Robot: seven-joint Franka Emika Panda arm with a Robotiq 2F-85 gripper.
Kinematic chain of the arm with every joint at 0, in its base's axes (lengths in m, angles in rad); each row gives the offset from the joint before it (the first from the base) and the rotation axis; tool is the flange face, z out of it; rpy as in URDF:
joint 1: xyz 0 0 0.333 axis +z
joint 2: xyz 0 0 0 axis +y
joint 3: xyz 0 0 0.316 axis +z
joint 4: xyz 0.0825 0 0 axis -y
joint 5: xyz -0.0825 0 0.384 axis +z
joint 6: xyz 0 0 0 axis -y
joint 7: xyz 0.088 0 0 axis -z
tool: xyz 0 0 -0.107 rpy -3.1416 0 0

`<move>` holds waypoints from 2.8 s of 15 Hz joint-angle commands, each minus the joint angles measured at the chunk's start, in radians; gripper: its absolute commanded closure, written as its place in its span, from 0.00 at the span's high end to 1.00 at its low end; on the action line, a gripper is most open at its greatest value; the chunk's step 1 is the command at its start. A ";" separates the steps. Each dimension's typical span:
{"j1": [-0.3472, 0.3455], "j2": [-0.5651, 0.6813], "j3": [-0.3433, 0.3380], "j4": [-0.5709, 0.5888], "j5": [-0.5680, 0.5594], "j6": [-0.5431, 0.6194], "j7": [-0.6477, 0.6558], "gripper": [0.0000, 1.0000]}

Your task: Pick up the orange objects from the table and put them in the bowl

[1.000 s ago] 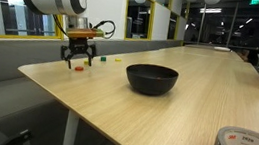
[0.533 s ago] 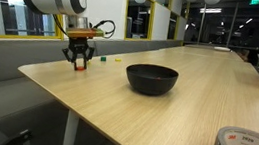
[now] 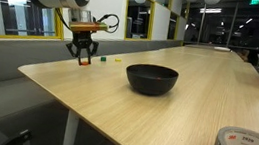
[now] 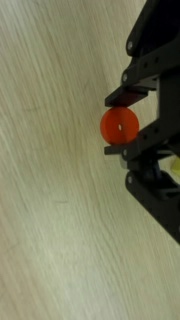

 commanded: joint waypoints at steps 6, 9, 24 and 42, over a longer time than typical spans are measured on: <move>-0.108 -0.329 -0.169 -0.078 0.024 -0.143 -0.008 0.25; -0.150 -0.393 -0.255 -0.093 0.018 -0.176 -0.010 0.25; -0.218 -0.286 -0.439 -0.060 0.116 -0.179 -0.047 0.25; -0.238 -0.086 -0.335 0.056 0.194 -0.208 0.024 1.00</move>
